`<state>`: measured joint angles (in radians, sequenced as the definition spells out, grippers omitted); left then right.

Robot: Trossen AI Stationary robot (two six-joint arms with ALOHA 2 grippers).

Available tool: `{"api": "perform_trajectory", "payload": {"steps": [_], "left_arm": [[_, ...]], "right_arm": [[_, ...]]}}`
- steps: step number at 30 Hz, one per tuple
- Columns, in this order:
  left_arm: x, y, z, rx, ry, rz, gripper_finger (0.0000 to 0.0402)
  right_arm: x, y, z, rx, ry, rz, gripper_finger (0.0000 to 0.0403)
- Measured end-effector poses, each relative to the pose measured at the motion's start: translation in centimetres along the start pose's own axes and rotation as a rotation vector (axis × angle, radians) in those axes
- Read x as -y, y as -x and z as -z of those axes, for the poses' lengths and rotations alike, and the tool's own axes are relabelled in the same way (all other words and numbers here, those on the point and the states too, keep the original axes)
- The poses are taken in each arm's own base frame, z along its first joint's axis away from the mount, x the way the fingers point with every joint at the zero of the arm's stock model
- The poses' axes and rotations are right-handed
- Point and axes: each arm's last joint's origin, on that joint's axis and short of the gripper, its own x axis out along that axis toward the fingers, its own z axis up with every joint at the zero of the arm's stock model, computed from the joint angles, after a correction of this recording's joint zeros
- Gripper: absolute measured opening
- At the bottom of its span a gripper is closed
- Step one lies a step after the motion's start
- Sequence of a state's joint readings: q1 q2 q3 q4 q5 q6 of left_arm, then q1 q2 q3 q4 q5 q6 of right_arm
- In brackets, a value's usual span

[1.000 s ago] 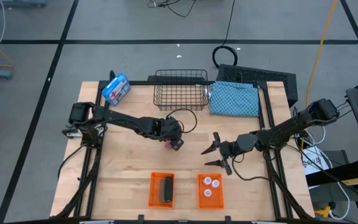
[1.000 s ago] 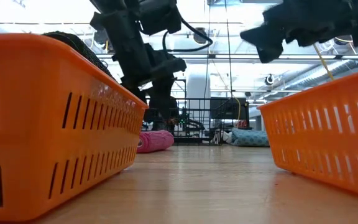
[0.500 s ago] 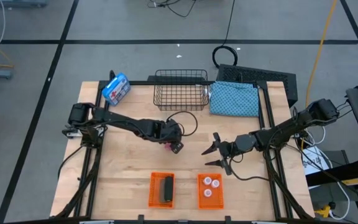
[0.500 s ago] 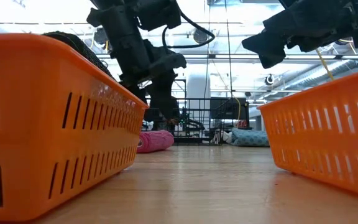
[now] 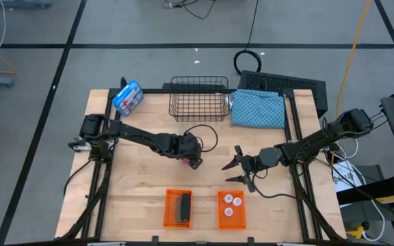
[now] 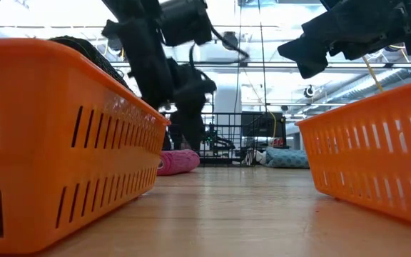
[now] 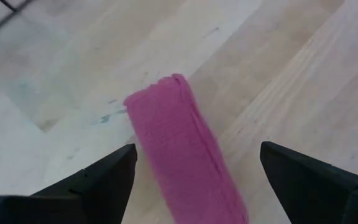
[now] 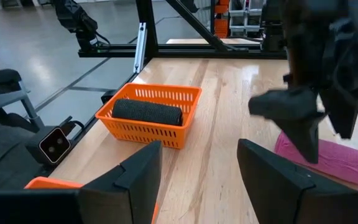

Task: Pick & Place Medicine items
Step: Put the pink bandage into the left orange basket

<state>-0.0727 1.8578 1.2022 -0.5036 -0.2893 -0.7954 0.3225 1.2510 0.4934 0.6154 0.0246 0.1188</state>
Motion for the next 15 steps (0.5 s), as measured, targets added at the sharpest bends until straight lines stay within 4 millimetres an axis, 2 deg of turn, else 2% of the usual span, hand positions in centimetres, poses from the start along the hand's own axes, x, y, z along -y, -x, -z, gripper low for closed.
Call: {"api": "perform_trajectory", "payload": {"steps": [5, 15], "left_arm": [[0.1, -2.0, 0.8, -0.044, -0.01, -0.023, 0.0351], [-0.6, -2.6, 0.4, -0.05, -0.022, -0.062, 0.0351]], "right_arm": [[0.0, 0.0, 0.0, 0.0, 0.0, 0.001, 0.0199], [0.0, 0.0, 0.0, -0.001, 0.0, 0.005, 0.0197]]}}
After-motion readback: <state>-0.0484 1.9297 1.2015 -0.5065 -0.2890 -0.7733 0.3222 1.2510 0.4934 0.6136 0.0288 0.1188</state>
